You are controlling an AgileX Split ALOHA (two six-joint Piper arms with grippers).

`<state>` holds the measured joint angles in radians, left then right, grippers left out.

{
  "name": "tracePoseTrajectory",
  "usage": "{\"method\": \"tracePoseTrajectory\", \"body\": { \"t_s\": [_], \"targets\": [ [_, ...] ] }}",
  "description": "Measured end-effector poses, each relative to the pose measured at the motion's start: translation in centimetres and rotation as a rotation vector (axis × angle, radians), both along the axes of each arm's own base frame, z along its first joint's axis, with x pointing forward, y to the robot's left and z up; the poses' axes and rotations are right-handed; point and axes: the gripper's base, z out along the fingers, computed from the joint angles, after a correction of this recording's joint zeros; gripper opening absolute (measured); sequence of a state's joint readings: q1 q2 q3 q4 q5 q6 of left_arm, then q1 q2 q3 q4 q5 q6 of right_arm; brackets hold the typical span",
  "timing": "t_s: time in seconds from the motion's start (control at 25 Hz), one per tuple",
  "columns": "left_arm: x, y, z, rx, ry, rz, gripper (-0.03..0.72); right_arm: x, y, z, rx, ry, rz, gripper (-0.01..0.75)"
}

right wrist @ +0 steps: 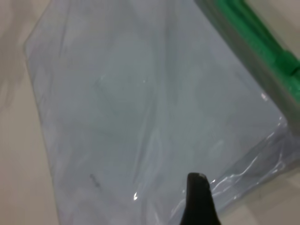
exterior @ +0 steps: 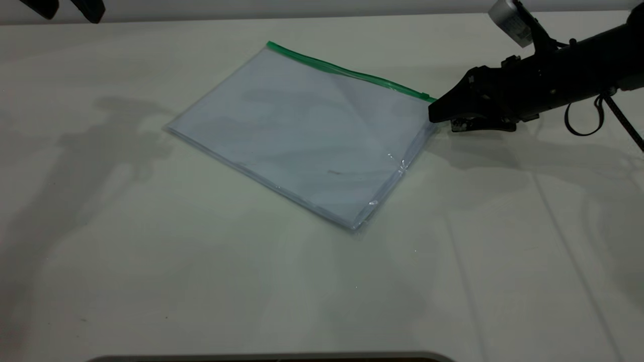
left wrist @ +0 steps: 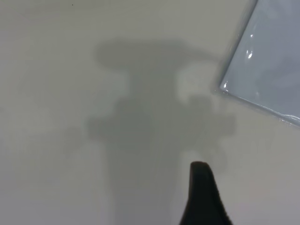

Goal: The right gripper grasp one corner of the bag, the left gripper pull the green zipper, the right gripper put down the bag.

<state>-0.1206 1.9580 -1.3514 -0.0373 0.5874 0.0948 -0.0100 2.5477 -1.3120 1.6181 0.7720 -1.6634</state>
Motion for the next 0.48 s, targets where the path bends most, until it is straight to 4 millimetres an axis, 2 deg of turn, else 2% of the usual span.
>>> {"method": "tracePoseTrajectory", "body": {
  "t_s": [0.16, 0.48],
  "targets": [
    [0.0, 0.0, 0.0, 0.000, -0.003, 0.000, 0.575, 0.3, 0.0, -1.1, 0.008, -0.001, -0.018, 0.579],
    [0.2, 0.0, 0.1, -0.002, -0.019, 0.002, 0.575, 0.8, 0.5, -2.1, 0.086, -0.009, -0.025, 0.578]
  ]
}}
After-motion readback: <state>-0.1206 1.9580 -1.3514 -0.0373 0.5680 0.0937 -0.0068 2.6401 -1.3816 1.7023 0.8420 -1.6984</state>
